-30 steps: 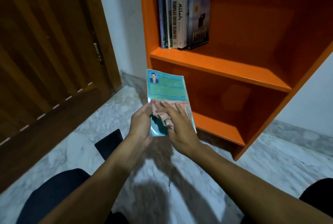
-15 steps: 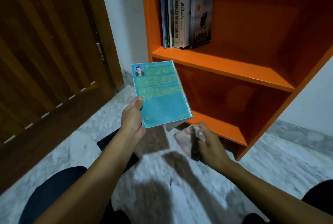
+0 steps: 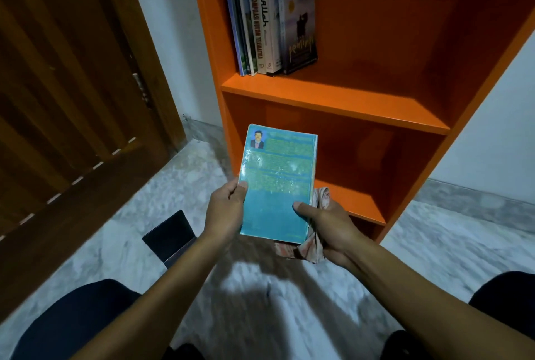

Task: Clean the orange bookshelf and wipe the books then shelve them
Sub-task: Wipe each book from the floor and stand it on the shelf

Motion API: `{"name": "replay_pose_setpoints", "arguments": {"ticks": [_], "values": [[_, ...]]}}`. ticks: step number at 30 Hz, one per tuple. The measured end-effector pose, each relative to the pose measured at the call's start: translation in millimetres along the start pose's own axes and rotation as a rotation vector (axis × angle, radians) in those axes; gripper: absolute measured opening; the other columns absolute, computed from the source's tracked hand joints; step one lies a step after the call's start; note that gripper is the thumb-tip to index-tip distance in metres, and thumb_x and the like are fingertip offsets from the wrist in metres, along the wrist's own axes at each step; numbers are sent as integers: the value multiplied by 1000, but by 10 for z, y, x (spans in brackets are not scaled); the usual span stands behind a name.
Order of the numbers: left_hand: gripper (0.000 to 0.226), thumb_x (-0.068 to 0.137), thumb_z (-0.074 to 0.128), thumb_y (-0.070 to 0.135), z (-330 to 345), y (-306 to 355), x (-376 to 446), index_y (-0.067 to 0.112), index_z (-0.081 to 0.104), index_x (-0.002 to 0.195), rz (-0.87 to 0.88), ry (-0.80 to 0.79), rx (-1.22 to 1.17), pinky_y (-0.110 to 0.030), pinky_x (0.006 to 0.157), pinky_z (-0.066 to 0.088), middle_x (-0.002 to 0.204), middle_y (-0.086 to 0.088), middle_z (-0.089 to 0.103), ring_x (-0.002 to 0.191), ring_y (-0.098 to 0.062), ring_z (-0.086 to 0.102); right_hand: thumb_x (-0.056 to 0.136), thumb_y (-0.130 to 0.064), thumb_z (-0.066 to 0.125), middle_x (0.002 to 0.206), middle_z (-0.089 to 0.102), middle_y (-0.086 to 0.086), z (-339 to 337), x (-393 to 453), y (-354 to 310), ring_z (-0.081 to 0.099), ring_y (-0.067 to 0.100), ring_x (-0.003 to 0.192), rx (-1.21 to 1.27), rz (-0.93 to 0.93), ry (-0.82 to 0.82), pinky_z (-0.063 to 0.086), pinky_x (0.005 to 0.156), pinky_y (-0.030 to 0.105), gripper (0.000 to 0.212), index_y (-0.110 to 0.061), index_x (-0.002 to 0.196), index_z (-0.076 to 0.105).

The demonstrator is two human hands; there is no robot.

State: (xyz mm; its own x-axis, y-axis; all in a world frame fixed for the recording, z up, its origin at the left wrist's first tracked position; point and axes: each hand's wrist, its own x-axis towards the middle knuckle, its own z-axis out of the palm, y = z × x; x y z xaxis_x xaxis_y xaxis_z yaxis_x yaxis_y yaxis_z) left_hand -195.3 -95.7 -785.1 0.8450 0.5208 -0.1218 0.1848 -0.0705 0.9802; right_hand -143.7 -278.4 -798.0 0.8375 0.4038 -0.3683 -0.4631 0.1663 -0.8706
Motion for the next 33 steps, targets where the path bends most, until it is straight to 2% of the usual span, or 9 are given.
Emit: {"name": "replay_pose_setpoints", "arguments": {"ticks": [2,4,7,9,12,17,21,26,33], "values": [[25,104,49,27,13,-2,-1,33,61,126,77,-1,182,-30,76,57,119,8,66,100,-12,65,96,-2,59,117,71,15,21,8,43,72,32,99,-19,-65,-5,61,82,44,29,-3,125,60],[42,102,53,30,44,-51,17,36,45,143,147,19,381,-37,99,50,137,3,50,127,-19,50,97,-2,58,117,70,17,72,13,77,72,33,97,-63,-138,-3,60,83,50,28,-6,124,57],[63,100,55,37,114,-42,-55,31,26,156,199,-14,471,-43,121,25,161,-1,24,149,-20,22,97,-16,59,106,69,16,153,-16,131,71,22,69,-308,-242,58,55,48,27,20,-28,110,51],[72,99,57,40,167,-26,-106,41,15,157,191,-150,281,-46,115,38,155,8,36,141,-14,39,92,-26,62,96,67,5,151,-25,188,66,24,70,-570,-347,136,50,44,28,22,-39,101,46],[89,96,63,38,230,-25,-169,55,-3,152,125,-218,5,-32,88,59,132,19,50,101,10,63,84,-38,64,90,66,-14,180,-119,251,64,15,82,-826,-547,117,51,65,38,30,-35,109,47],[58,89,64,25,253,-111,-128,38,39,140,106,-31,-103,-46,71,58,117,-4,68,86,-25,71,79,-51,53,113,70,-12,212,-210,333,65,13,97,-957,-674,29,49,75,29,48,-37,126,52],[22,101,52,9,201,-63,-91,27,53,113,27,35,-203,-46,80,60,107,-10,73,95,-28,74,77,-5,54,134,61,-14,140,-152,417,60,7,115,-913,-809,-26,52,87,27,59,-25,132,59],[14,103,50,13,147,3,-36,25,55,110,-52,38,-271,-41,74,61,106,-9,76,87,-25,76,98,-11,55,87,71,-12,120,-94,328,64,4,70,-628,-645,114,48,62,24,21,-27,108,66],[17,104,48,9,4,60,51,11,55,119,-50,52,-295,-37,72,62,107,-13,75,83,-23,76,103,-20,51,97,73,16,-70,123,-344,72,32,88,-299,-380,282,59,77,56,17,-9,105,63]]}}
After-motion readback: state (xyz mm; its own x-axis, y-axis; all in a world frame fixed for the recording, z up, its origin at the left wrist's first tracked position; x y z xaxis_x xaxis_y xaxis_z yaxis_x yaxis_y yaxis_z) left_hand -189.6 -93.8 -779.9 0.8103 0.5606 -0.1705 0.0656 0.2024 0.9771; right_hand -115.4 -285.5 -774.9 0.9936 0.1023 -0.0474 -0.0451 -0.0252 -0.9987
